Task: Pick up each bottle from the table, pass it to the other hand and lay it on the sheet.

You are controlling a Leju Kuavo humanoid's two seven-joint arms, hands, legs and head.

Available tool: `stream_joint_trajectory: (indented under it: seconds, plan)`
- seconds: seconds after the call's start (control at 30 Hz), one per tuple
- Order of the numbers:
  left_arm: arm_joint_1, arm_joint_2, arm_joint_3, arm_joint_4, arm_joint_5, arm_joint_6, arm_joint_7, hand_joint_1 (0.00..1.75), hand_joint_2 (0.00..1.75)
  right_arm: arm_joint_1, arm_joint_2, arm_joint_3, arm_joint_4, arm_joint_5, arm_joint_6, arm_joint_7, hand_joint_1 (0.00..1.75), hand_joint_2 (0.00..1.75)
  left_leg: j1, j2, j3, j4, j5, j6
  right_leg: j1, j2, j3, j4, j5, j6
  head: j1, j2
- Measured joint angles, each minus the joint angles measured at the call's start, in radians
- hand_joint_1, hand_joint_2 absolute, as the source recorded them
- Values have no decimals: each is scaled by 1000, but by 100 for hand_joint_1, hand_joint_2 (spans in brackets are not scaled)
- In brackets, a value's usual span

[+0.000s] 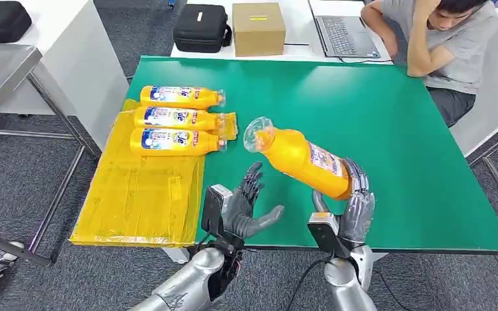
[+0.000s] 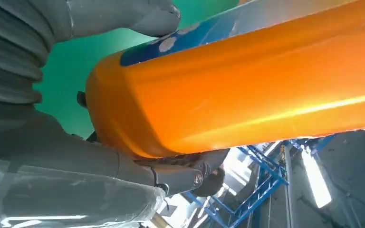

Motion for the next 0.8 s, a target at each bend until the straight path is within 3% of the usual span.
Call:
stream_joint_trajectory:
  seconds: [0.27,0.8]
  plan:
    - [-27,-1,-1,10,21,72,-17,0,175,-3,3,45,14,-1,0,0,175,175,0,0,0,0,0,0,0,0,0,0,0,0,0,0]
    - [-29,-2,-1,26,-3,45,-34,0,175,-4,0,108,60,-35,0,0,175,175,0,0,0,0,0,0,0,0,0,0,0,0,0,0]
